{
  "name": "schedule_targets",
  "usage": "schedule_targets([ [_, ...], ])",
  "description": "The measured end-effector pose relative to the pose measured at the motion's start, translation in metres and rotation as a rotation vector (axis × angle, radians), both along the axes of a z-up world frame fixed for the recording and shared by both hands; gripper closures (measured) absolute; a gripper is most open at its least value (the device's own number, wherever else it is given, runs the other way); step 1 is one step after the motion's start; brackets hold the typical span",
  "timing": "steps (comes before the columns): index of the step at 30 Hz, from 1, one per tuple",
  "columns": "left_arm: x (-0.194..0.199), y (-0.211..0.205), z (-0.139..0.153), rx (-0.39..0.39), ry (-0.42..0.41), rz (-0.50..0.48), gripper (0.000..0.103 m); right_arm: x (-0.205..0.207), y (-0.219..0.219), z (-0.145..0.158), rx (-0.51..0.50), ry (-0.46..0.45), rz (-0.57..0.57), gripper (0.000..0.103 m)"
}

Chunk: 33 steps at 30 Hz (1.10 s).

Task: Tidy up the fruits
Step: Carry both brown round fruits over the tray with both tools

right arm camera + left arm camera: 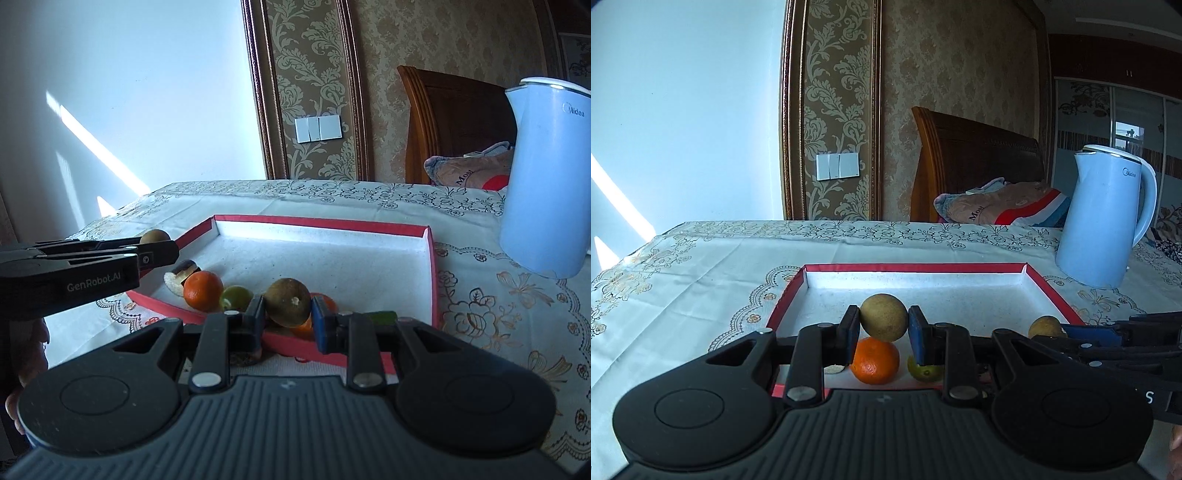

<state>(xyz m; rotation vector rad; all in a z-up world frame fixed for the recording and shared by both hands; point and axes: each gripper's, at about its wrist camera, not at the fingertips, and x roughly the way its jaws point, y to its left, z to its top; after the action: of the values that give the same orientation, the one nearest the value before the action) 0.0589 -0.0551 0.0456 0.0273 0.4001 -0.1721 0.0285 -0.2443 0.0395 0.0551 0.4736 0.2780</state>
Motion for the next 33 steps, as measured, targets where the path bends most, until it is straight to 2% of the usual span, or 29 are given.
schedule_targets([
  [6, 0.041, -0.01, -0.007, -0.025, 0.081, -0.006, 0.075, 0.034, -0.009, 0.0, -0.017, 0.029, -0.041, 0.077],
  [15, 0.072, -0.032, -0.024, -0.006, 0.174, -0.024, 0.076, 0.059, -0.016, -0.014, -0.039, 0.066, -0.082, 0.077],
  [23, 0.087, -0.039, -0.034, 0.014, 0.207, 0.019, 0.075, 0.079, -0.023, -0.024, -0.033, 0.105, -0.114, 0.077],
  [33, 0.09, -0.046, -0.041, 0.051, 0.215, 0.003, 0.075, 0.088, -0.017, -0.036, -0.06, 0.127, -0.121, 0.077],
])
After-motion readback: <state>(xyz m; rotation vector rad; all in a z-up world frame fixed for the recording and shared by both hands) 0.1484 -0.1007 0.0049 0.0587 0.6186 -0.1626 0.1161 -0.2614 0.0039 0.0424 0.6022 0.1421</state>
